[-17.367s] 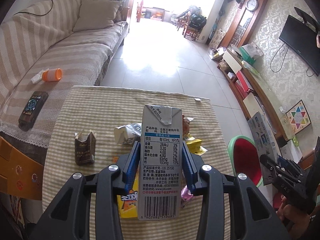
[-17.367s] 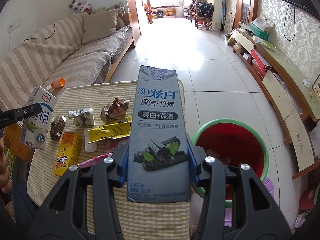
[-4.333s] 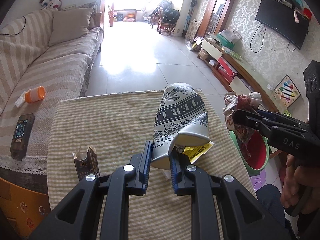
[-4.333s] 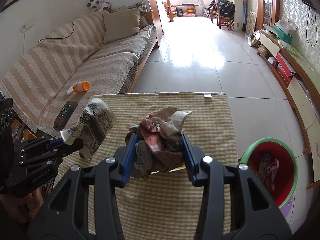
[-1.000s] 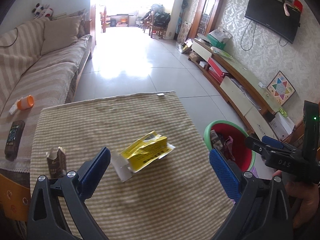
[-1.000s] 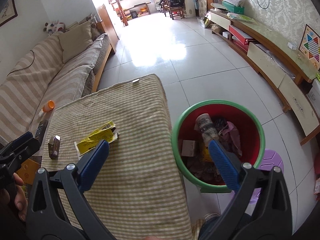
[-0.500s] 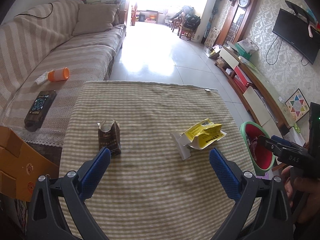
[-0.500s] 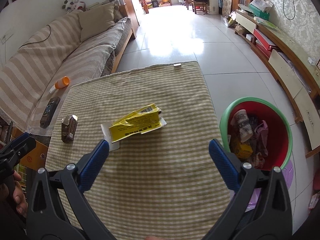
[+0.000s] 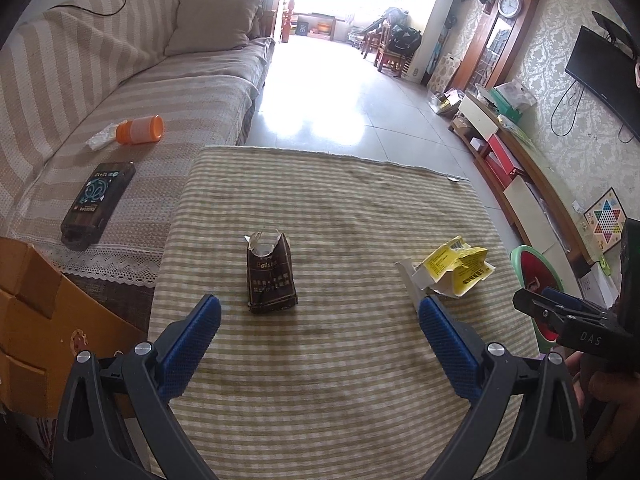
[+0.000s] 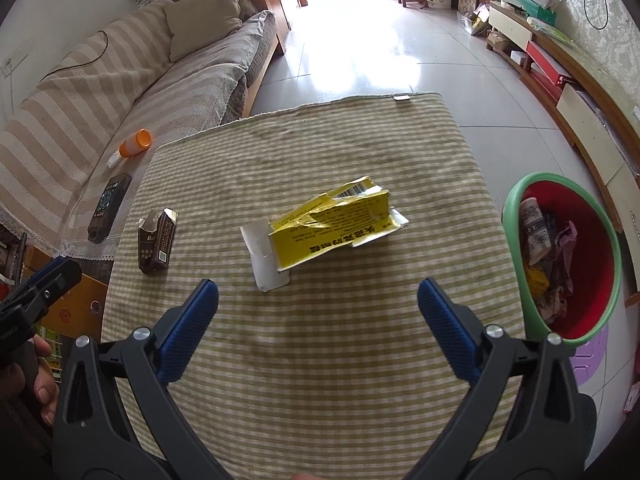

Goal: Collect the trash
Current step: 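Move both tools back over the table toward the yellow box and dark pack, then grasp the yellow box with the right tool while the left tool grasps the dark cigarette pack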

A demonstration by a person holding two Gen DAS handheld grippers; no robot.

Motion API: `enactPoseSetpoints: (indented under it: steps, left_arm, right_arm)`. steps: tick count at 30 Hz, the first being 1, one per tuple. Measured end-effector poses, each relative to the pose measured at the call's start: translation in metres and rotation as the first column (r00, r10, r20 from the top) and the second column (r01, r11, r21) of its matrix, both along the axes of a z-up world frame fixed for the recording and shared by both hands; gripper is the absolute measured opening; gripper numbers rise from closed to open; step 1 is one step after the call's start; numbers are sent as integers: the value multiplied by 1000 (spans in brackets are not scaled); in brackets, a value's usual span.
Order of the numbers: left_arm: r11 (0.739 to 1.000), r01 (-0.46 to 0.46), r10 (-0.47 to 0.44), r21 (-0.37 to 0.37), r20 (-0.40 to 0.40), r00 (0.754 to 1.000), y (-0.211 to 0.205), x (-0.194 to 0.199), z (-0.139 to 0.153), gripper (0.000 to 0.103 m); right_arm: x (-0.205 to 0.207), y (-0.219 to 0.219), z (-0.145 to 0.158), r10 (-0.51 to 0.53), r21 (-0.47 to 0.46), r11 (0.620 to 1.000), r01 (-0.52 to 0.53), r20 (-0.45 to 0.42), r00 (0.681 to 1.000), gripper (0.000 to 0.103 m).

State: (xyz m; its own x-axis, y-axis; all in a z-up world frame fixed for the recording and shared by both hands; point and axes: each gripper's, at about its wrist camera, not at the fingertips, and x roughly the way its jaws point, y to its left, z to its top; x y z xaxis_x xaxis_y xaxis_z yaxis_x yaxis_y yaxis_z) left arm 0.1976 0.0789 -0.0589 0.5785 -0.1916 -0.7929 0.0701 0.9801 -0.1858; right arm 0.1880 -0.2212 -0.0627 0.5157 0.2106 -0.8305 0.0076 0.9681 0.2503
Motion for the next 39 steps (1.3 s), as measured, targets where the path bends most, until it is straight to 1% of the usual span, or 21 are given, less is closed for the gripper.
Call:
enactPoseSetpoints:
  steps: [8,13,16,22,25,30,34,38,39]
  left_arm:
    - [1000,-23,23,-1,-63,998,9,24,-26,95]
    - [999,-42,42,1,-112,993,13,41,-44,95]
    - [999,-40,42,17,-133,990,11,51,-53,95]
    - [998,-48,53,29,-170,984,11,69,-70,95]
    - [998,-49,54,33,-180,982,9,76,-77,95]
    - [998,-54,62,45,-204,977,7,86,-88,95]
    - [996,-66,76,54,-216,973,6,96,-95,95]
    - [995,-80,92,61,-232,968,6,102,-102,92]
    - [995,-85,97,60,-241,966,7,103,-104,88]
  right_arm:
    - [24,13,-17,-46,68,996,49,-49,998,98]
    - [40,10,-35,-85,107,990,96,-98,992,98]
    - [48,5,-46,-127,128,981,143,-126,984,98]
    - [64,-7,-70,-213,176,952,249,-201,956,98]
    - [73,-6,-75,-228,173,949,263,-199,953,98]
    - [89,-2,-84,-230,174,947,270,-218,948,98]
    - [97,6,-85,-208,124,965,233,-185,960,97]
    - [101,9,-87,-197,108,970,218,-183,963,86]
    - [102,10,-86,-192,102,972,212,-175,966,82]
